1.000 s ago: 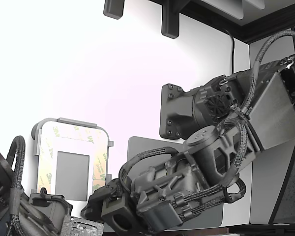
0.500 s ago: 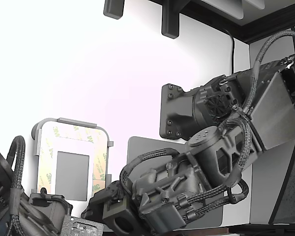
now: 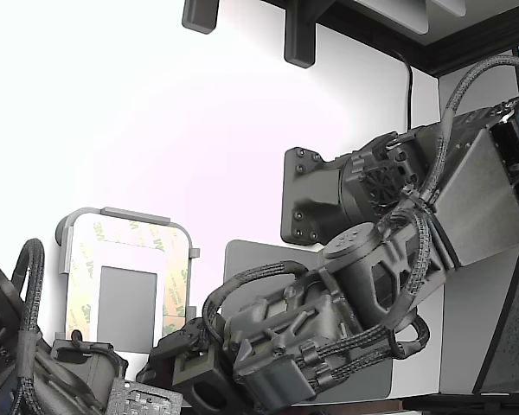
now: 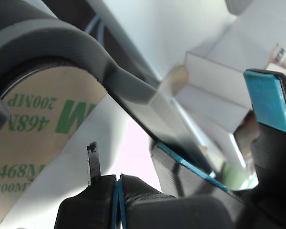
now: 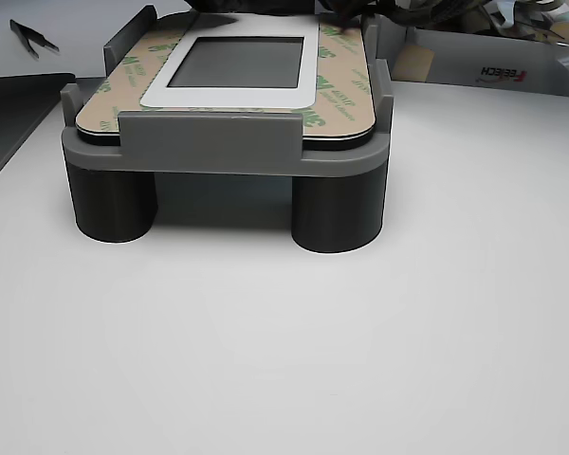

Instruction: Peel off protective film from adhesive tape.

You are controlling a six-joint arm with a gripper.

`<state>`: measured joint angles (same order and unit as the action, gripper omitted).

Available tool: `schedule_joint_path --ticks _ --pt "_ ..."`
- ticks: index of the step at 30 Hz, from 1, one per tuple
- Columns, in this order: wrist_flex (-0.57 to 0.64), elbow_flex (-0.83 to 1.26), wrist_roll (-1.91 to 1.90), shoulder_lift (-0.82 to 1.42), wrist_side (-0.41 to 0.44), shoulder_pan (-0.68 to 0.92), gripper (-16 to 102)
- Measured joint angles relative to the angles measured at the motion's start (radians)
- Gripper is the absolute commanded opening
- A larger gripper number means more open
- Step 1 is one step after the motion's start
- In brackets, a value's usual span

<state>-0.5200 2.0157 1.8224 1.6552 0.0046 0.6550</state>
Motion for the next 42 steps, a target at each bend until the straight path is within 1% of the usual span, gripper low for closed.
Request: schedule_joint_path --ticks 12,42 --pt "0.014 0.026 -0.003 0.002 -0.008 -0.006 -10" --pt "-0.006 0.025 -0.041 0.011 0.017 0.018 -10"
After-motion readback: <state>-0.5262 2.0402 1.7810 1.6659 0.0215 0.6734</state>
